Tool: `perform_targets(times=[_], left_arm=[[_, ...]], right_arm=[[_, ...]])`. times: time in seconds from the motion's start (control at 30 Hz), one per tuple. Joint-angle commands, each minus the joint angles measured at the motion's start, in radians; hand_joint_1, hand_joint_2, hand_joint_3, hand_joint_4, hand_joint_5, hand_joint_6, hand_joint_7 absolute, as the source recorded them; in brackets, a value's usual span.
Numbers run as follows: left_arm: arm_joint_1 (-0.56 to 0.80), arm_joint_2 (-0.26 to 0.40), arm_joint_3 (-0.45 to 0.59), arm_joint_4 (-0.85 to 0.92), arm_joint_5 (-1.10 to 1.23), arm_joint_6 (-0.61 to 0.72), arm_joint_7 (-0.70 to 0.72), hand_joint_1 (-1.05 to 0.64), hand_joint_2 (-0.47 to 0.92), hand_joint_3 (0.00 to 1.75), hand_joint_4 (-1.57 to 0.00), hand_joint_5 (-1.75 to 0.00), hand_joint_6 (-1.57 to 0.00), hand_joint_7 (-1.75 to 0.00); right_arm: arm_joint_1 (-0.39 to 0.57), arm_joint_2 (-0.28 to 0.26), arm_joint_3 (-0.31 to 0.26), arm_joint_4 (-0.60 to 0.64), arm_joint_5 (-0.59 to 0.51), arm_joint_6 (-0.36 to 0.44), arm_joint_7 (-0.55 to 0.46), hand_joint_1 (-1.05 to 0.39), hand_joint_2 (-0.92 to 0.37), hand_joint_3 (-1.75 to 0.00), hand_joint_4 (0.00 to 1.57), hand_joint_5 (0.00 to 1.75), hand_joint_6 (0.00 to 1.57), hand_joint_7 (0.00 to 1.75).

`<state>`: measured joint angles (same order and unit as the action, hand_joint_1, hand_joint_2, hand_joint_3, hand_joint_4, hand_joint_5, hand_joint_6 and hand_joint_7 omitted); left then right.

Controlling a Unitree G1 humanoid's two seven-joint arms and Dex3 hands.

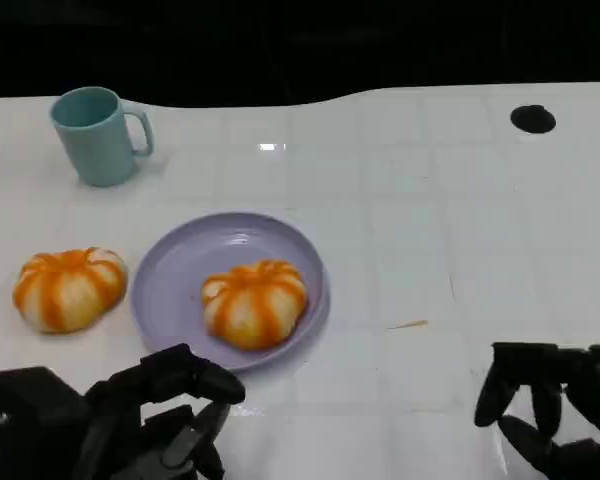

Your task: Grasp the bread from the table and place it into the plate.

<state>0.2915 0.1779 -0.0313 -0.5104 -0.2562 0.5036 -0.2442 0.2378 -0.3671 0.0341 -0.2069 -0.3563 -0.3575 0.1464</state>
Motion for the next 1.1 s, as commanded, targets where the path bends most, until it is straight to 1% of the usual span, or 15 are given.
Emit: perform_targets(times=[0.03,0.3,0.4,0.57,0.77,0.93,1.1], left_arm=[[-0.005,-0.002,0.016,0.009,-0.015,0.007,0.003,-0.31,0.85,0.62,-0.65,-1.75,-0.61,-1.32],[-0.005,0.004,0.016,0.017,-0.005,-0.009,-0.003,-0.3,0.85,0.64,-0.65,-1.75,-0.6,-1.32],[-0.003,0.002,0.018,0.011,-0.009,0.005,0.001,-0.3,0.85,0.64,-0.65,-1.75,-0.6,-1.33],[-0.001,0.003,0.017,0.011,-0.007,0.002,0.0,-0.29,0.86,0.64,-0.63,-1.75,-0.6,-1.32],[-0.001,0.005,0.018,0.013,-0.013,0.005,-0.005,-0.29,0.85,0.63,-0.62,-1.75,-0.59,-1.32],[0.004,0.011,0.013,0.019,-0.006,-0.017,-0.014,-0.29,0.86,0.63,-0.62,-1.75,-0.58,-1.33],[0.0,0.01,0.012,0.017,-0.008,0.0,-0.004,-0.28,0.86,0.62,-0.62,-1.75,-0.58,-1.34]], right_arm=[[0.018,-0.005,-0.022,0.0,0.003,0.003,-0.018,-0.19,-0.37,-1.26,0.86,1.75,0.79,1.47],[0.009,0.019,-0.009,0.044,-0.007,-0.026,-0.071,-0.18,-0.37,-1.26,0.86,1.75,0.78,1.48],[0.003,0.023,-0.002,0.053,-0.01,-0.033,-0.079,-0.18,-0.37,-1.25,0.87,1.75,0.79,1.47],[-0.003,0.03,0.012,0.05,-0.024,-0.019,-0.084,-0.19,-0.38,-1.22,0.86,1.75,0.8,1.42],[-0.021,0.041,0.027,0.065,-0.024,-0.021,-0.08,-0.2,-0.37,-1.23,0.85,1.75,0.8,1.39],[-0.029,0.047,0.044,0.066,-0.026,-0.009,-0.072,-0.21,-0.37,-1.21,0.86,1.75,0.82,1.33],[-0.034,0.055,0.057,0.06,-0.027,0.002,-0.07,-0.21,-0.36,-1.19,0.86,1.75,0.84,1.3]])
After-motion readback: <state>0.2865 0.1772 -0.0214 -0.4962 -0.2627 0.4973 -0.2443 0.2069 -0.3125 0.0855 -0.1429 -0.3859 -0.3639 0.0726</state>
